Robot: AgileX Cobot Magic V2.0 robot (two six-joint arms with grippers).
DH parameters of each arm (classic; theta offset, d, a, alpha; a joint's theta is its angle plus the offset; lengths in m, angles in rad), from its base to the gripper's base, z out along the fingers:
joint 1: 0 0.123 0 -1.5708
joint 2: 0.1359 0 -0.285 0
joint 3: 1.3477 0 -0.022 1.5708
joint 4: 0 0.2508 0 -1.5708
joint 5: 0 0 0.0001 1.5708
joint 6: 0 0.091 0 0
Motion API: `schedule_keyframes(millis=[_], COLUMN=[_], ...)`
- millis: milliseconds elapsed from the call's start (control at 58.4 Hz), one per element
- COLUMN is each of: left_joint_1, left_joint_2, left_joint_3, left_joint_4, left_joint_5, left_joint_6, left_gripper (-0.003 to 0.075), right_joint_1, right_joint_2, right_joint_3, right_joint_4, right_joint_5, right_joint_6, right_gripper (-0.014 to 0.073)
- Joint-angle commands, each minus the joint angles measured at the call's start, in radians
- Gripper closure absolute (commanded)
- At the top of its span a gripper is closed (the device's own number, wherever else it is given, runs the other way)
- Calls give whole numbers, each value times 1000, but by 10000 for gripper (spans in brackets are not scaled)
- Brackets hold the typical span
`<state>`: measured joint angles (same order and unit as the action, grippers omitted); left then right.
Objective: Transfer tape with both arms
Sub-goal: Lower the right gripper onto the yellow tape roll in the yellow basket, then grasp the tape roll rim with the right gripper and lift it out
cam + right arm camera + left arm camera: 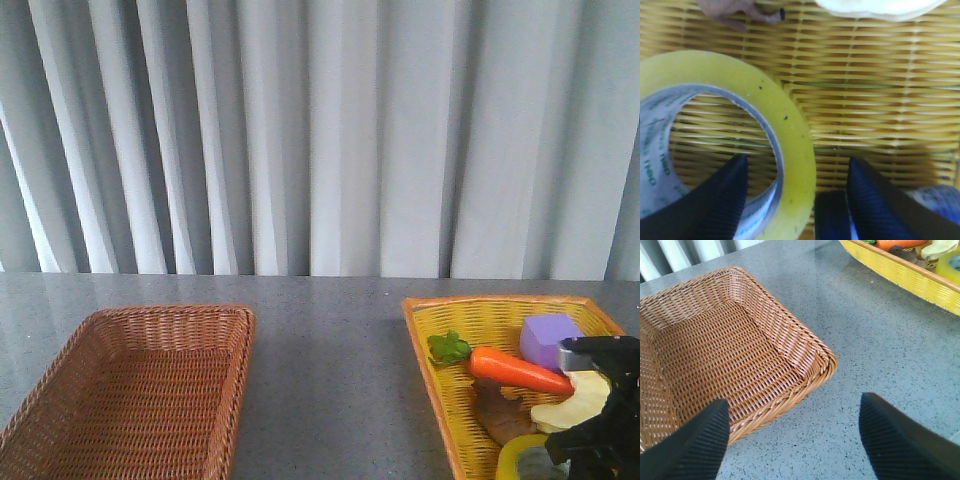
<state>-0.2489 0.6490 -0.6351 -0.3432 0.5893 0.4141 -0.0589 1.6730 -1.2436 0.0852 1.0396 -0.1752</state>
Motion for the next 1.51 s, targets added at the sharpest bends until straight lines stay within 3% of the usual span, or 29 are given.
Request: schedule_keyframes(millis=[0, 274, 428, 943, 1285, 1491], left_joint_1=[-8, -8, -8, -8, -8, -8], left_joint_2=[2, 2, 1, 1, 1, 1], left_joint_3=[-33, -33, -33, -33, -33, -33], left_joint_4=[-26, -26, -26, -26, -26, -26], left_joint_5=[-70, -70, -70, -70, -70, -70], left_joint_6=[-1, -1, -1, -1, -1, -1], left_gripper=[206, 206, 206, 206, 206, 206], right_joint_1=[-3, -3, -3, -3, -1, 157], right_joint_2=[-16, -11, -12, -205, -220, -162], right_joint_3=[-33, -33, -33, -107, -304, -369], right_joint_4=[24, 27, 23, 71, 375, 343], right_joint_5=[-35, -48, -48, -24, 10, -30], right_joint_6=[-43, -60, -60, -82, -236, -253], right_gripper=[222, 408, 464, 477, 476, 474])
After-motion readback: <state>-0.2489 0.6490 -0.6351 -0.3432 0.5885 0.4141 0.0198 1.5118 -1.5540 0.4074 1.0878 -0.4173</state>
